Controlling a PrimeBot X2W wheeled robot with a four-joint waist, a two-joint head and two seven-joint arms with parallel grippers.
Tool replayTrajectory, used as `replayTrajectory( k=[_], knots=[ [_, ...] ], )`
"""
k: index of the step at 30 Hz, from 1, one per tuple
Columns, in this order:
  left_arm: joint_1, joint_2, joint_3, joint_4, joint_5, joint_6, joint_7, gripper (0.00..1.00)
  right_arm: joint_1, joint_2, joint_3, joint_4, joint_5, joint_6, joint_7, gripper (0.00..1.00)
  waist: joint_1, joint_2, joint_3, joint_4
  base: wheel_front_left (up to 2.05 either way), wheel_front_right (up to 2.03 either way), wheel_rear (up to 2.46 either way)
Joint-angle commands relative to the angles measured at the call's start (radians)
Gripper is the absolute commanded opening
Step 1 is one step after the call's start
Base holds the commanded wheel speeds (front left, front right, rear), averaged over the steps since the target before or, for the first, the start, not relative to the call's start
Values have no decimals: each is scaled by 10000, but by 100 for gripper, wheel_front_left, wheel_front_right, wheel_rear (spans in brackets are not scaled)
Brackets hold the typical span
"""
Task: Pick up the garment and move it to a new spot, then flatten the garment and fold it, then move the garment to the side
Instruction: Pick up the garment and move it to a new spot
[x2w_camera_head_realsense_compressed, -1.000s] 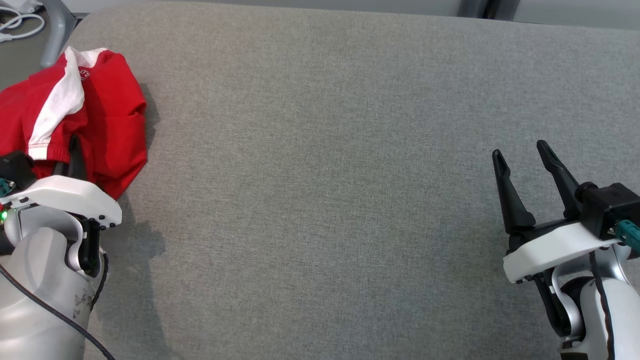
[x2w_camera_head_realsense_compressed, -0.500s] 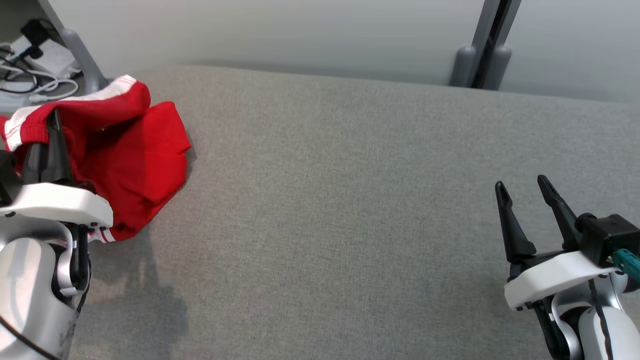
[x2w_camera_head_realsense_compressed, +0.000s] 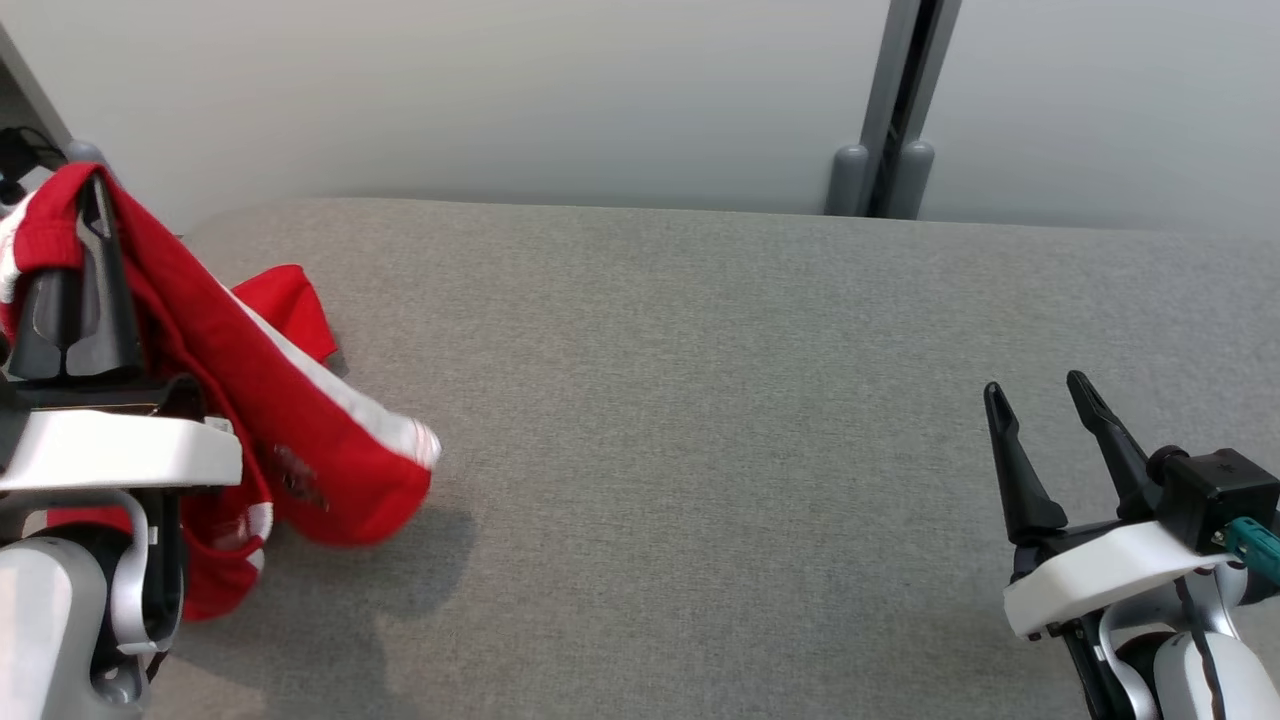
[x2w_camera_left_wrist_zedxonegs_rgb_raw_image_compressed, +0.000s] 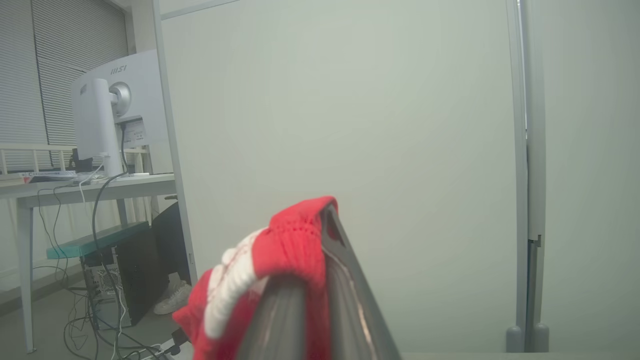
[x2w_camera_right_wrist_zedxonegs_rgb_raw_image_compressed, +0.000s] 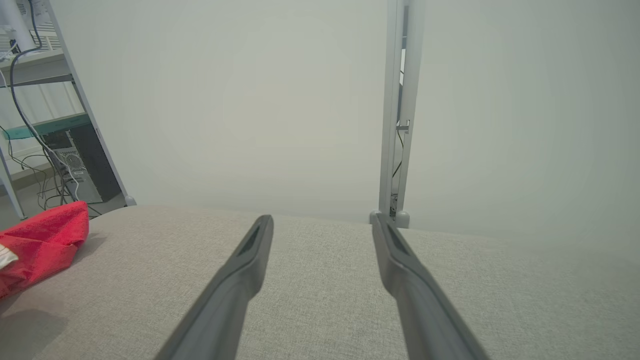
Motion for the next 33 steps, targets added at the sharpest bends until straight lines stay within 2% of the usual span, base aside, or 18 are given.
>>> replayTrajectory(
  k=[1,9,13,17,18,26,33],
  knots=[
    [14,55,-95,-251,108,39,118,0,2,-24,16,-36,98,0,3,100,0,0,12,-267,0,0,0],
    [-425,-208,-1043,-1056,237,-271,687,0,-275,-26,234,-28,312,0,-114,100,0,0,222,-1720,0,0,0],
    [-929,-604,-1790,-1155,281,-583,821,0,-323,-25,216,7,418,0,-177,100,0,0,363,-2522,0,0,0],
    [-1715,-1223,-2880,-907,412,-1135,884,0,-285,-20,55,52,520,0,-309,100,0,0,541,-3239,0,0,0],
    [-1715,-1223,-2880,-907,412,-1135,884,0,-285,-20,55,52,520,0,-309,100,0,0,541,-3239,0,0,0],
    [-2074,-2100,-4664,282,482,-2084,931,0,-216,-21,-160,125,732,0,-485,100,0,0,980,-3487,0,0,0],
    [-1165,-2123,-5759,1836,390,-2632,823,0,-329,-22,-140,224,781,0,-565,100,0,0,1321,-3093,0,0,0]
  ],
)
